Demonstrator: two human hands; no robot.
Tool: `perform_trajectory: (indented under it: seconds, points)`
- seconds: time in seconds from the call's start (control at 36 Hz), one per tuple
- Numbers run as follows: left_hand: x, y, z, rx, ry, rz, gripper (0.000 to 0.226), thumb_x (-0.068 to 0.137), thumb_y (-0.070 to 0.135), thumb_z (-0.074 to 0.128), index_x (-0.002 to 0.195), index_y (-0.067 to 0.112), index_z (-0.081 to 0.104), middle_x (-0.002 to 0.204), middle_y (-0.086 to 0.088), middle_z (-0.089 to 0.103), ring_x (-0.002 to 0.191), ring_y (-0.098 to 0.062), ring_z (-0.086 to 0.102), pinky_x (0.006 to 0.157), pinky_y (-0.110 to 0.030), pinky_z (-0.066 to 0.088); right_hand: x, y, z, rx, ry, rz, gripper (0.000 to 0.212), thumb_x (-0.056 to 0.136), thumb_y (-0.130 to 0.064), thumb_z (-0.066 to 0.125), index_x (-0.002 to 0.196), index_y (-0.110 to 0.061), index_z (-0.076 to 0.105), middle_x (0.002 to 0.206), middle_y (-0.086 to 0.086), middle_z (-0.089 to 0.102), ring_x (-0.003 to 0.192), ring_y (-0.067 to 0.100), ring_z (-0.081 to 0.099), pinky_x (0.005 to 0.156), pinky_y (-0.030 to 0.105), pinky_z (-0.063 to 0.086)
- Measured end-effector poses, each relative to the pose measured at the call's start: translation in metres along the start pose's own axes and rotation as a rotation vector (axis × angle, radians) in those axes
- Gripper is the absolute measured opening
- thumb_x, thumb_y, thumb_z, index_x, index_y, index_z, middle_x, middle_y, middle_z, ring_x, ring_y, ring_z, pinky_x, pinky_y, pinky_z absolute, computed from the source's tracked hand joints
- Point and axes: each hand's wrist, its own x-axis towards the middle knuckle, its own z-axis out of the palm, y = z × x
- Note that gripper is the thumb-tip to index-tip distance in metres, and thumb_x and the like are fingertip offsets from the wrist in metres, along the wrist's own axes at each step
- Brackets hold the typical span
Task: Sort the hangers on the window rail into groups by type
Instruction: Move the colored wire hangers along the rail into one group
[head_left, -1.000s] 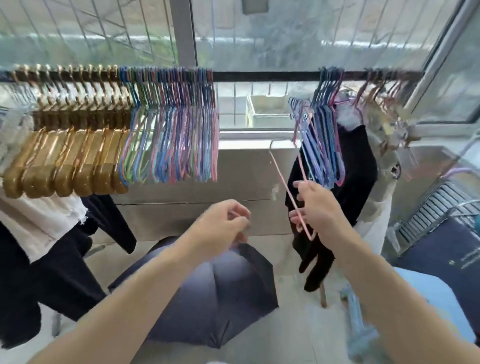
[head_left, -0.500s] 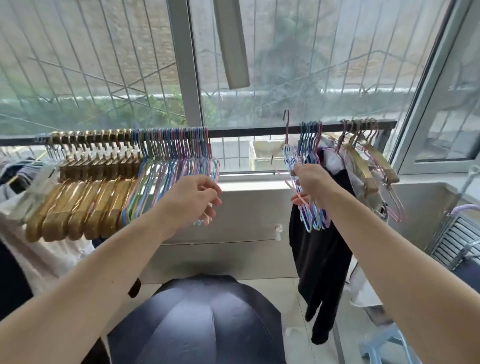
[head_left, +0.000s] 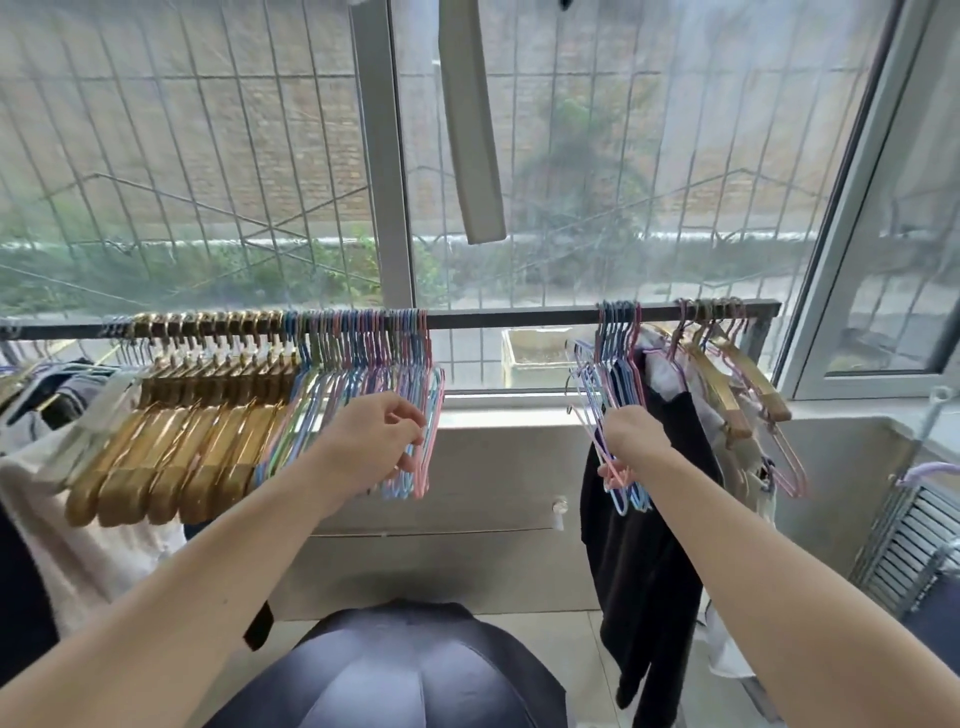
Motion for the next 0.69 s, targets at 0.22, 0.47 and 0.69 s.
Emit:
perform_trajectory:
  seconds: [0.22, 0.47, 0.69]
  points:
    - [-0.007, -0.017, -0.006, 0.010, 0.029, -0.032, 0.012, 0.104, 0.010, 0.054, 0.104, 0.015, 0.065, 0.101, -0.012, 0.070, 0.077, -0.023, 0.073, 0.069, -0.034, 0.061, -0.003, 0.009, -0.006, -0.299, 0.096, -0.195, 0.022, 0.094, -0.020, 0.043, 0.085, -0.007, 0.059, 0.086, 0.013, 0.068, 0.068, 0.030, 0.070, 0.071, 0.039, 0.061]
    - [-0.013, -0.039, -0.020, -0.025, 0.066, -0.151, 0.015, 0.103, 0.010, 0.055, 0.102, 0.013, 0.069, 0.099, -0.010, 0.074, 0.072, -0.021, 0.074, 0.065, -0.032, 0.060, -0.027, -0.003, 0.011, -0.280, 0.265, -0.646, 0.017, 0.096, -0.013, 0.049, 0.099, -0.009, 0.065, 0.089, 0.002, 0.063, 0.083, 0.026, 0.059, 0.069, 0.037, 0.045]
    - [-0.012, -0.036, -0.027, -0.057, 0.045, -0.136, 0.013, 0.104, 0.008, 0.054, 0.104, 0.010, 0.067, 0.102, -0.011, 0.072, 0.071, -0.025, 0.075, 0.060, -0.028, 0.057, -0.045, -0.024, 0.089, -0.242, -0.279, -0.592, 0.026, 0.094, -0.019, 0.053, 0.091, 0.000, 0.070, 0.084, 0.016, 0.072, 0.067, 0.019, 0.055, 0.061, 0.030, 0.042]
